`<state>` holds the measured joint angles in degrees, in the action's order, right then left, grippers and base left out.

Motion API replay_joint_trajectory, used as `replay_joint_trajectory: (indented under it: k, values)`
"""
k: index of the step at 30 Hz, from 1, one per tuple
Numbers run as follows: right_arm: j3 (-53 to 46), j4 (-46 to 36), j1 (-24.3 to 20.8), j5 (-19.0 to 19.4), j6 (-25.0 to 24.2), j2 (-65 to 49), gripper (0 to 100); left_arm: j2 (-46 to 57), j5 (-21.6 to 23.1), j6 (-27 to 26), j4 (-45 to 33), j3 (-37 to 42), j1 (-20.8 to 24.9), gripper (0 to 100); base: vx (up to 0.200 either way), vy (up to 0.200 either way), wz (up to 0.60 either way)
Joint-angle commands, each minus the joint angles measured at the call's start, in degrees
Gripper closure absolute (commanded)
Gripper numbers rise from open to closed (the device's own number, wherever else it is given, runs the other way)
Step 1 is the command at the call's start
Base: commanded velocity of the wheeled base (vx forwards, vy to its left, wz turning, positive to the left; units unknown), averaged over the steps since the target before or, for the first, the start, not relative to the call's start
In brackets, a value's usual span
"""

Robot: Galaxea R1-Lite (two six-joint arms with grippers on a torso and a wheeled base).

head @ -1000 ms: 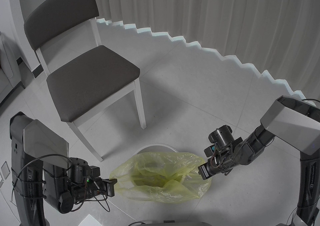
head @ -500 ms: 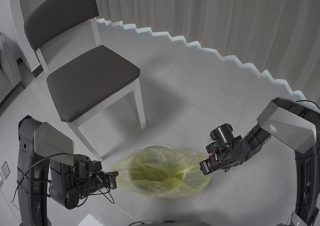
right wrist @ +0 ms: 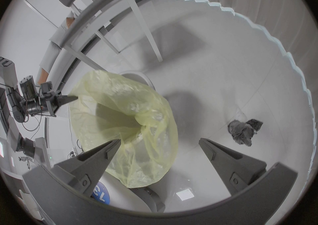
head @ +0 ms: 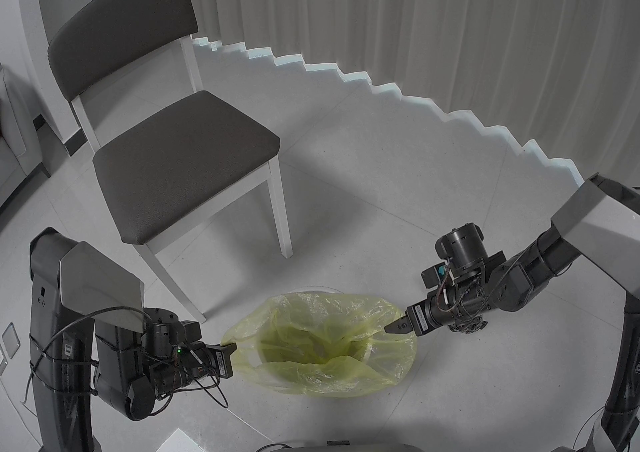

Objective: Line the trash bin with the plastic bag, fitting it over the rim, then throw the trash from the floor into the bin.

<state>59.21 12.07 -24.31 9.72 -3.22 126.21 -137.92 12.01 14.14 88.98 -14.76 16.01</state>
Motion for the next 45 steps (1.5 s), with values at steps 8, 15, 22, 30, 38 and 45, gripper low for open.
replay_joint_trajectory:
  k: [8,15,22,30,38,45]
  values:
    - [11.28,-0.38,-2.67,0.04,1.46,0.18,0,0.02,-0.32,0.1,1.02,0.52,1.66,0,0.0,0.0,0.0]
    - [22.18,-3.72,-5.14,0.04,4.71,8.09,0,1.69,-0.67,0.1,1.02,2.28,1.92,0,0.0,0.0,0.0]
    - [26.48,-4.16,-5.66,0.04,5.42,14.77,0,5.91,-0.85,0.19,1.02,5.09,2.98,0,0.0,0.0,0.0]
    - [26.48,-4.16,-6.37,0.04,6.03,16.09,0,7.14,-1.11,0.27,1.02,6.15,2.98,0,0.0,0.0,0.0]
    - [25.96,-4.16,-7.24,-0.05,6.21,16.09,100,7.67,-1.37,1.59,1.02,6.68,2.98,0,0.0,0.0,0.0]
    - [26.75,-4.07,-7.24,-0.22,5.86,15.47,100,9.08,-1.37,2.38,1.02,6.76,2.89,0,0.0,0.0,0.0]
